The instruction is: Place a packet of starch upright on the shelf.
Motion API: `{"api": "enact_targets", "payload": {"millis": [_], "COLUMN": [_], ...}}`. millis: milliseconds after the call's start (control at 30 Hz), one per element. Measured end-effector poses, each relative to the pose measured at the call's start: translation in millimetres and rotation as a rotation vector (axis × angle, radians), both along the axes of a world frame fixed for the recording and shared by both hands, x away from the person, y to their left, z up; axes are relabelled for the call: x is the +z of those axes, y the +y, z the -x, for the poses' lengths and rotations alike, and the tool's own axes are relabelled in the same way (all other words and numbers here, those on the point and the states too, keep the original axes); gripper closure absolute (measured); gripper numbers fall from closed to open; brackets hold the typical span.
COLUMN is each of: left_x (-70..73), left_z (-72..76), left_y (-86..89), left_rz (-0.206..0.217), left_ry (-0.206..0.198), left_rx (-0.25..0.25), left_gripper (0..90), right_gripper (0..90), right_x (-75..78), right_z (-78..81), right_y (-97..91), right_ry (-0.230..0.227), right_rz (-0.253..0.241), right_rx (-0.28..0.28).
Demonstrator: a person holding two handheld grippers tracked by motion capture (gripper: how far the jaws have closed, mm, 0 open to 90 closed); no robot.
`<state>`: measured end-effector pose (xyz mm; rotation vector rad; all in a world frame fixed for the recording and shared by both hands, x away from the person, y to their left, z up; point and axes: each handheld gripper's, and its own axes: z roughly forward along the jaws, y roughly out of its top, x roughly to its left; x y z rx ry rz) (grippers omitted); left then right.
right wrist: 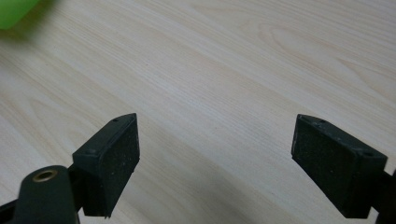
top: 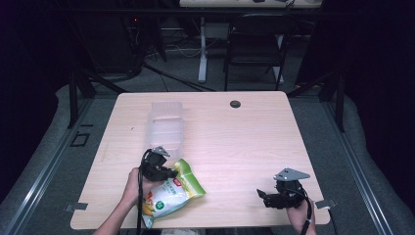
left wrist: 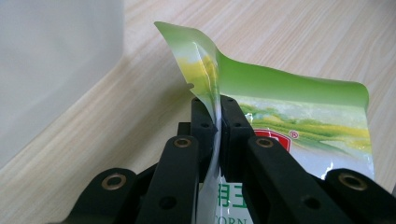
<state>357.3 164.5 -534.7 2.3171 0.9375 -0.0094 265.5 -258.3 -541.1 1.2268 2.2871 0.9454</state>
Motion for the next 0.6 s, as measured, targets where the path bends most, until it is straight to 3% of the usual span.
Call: {"api": "enact_targets", "payload": {"millis": [333, 600], "left_x": [8.7, 13.8], "left_z": [9.5, 16.2], "left_y": [16.4, 28.2], "left_rz": [0.086, 0.130], "left_ry": [-0.038, -0.066], "left_rx": [0.063, 0.101], "left_gripper": [86.7, 86.7], "right_gripper": [14.8, 14.8], "right_x": [-0.3, -0.3], "right_z": [0.0, 0.0], "right_y": [0.8, 1.4], "right_ry": [0.000, 0.002], "right_rz": [-0.001, -0.001], "right_rx": [-0.003, 0.000]}}
